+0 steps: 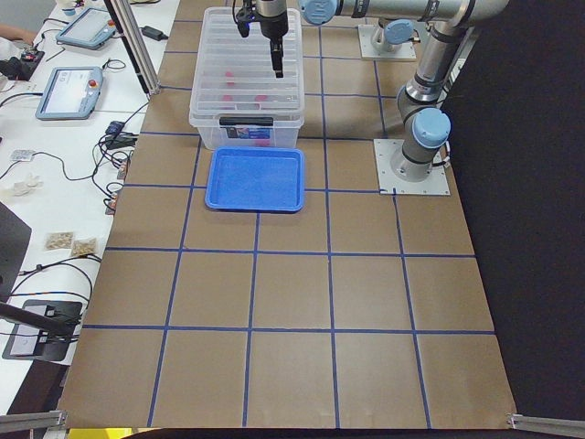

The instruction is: Place red block in blue tray from box

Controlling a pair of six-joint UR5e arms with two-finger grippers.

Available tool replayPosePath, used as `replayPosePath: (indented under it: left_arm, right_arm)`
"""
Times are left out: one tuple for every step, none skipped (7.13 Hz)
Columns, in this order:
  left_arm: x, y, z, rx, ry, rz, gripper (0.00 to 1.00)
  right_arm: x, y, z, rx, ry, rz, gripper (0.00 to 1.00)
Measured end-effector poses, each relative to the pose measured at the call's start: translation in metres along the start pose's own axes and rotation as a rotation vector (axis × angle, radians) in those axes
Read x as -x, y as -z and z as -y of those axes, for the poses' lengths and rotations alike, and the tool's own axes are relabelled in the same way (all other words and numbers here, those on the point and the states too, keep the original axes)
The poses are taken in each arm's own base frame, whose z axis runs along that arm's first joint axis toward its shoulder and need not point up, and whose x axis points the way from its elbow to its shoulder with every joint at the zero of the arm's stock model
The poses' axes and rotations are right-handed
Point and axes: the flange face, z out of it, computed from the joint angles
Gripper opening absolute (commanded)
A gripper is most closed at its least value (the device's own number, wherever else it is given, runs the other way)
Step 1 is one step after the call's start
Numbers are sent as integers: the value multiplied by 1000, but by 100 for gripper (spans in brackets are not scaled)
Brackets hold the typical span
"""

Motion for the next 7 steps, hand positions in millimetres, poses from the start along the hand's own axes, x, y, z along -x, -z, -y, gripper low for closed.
replayPosePath:
  left_arm:
    - [0,-1,1,1,-2,0,100]
    - [0,-2,2,0,-3,-2,100]
    - [0,-2,2,0,-4,-3,100]
    - [1,-3,4,1,-3,-4,100]
    - [2,-4,5,2,-2,-4,100]
    - [3,-4,6,-2,-2,-4,100]
    - [3,-4,8,-9,-6,-5,100]
  right_arm:
    - [-3,-5,3,-3,10,-1,96]
    - [-7,-7,5,-5,26,-2,96]
    - [-21,-8,6,-5,30,-2,97]
    - [-41,-8,8,-4,21,-2,97]
    - [-60,-9,8,-3,20,-2,98]
    - [-73,-8,9,-8,36,-4,99]
    - [-86,-7,10,-17,54,-8,100]
